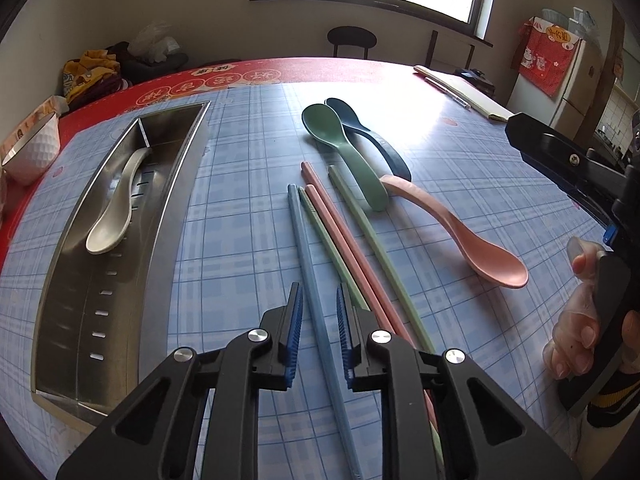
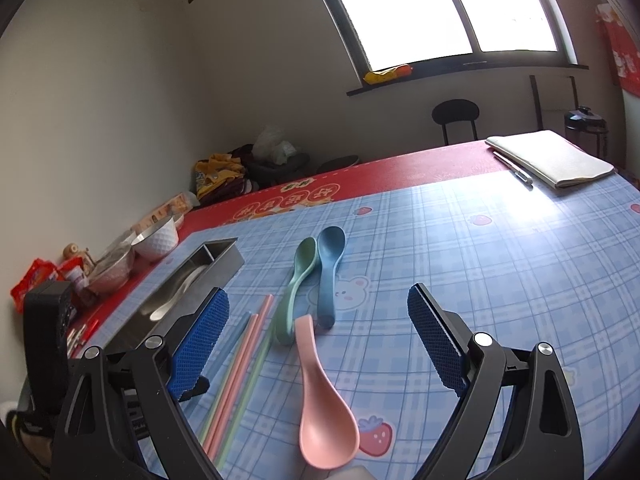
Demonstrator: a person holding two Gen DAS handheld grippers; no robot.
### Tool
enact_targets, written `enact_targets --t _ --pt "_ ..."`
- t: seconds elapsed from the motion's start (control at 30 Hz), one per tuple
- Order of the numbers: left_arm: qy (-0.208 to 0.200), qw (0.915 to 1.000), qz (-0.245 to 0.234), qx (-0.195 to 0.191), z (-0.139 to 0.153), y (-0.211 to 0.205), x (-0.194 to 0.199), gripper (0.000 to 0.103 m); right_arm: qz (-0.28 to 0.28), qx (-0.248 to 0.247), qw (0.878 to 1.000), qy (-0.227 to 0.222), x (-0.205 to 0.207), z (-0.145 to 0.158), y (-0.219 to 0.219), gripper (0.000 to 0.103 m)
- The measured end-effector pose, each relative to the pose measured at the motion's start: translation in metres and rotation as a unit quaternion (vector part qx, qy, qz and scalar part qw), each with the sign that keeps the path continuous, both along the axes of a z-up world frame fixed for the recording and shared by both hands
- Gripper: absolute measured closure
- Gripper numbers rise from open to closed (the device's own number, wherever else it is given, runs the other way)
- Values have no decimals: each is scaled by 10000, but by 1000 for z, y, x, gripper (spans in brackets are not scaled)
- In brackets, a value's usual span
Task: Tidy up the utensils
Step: 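Bring the left gripper back over the blue chopsticks and open it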
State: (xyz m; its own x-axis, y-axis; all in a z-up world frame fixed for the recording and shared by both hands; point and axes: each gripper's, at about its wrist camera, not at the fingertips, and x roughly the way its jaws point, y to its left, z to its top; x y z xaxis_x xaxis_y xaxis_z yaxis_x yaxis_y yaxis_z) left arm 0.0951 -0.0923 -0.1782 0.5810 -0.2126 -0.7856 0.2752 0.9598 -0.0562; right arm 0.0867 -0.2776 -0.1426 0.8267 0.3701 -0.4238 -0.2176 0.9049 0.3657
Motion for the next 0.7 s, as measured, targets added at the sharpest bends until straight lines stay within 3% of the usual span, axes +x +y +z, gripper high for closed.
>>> enact_targets --t 0.27,0.7 --pt "-65 9997 -17 216 -5 -2 2 87 1 104 9999 32 1 -1 -2 15" --pt "-75 10000 -25 47 -6 0 1 87 15 308 9995 114 2 -4 -6 15"
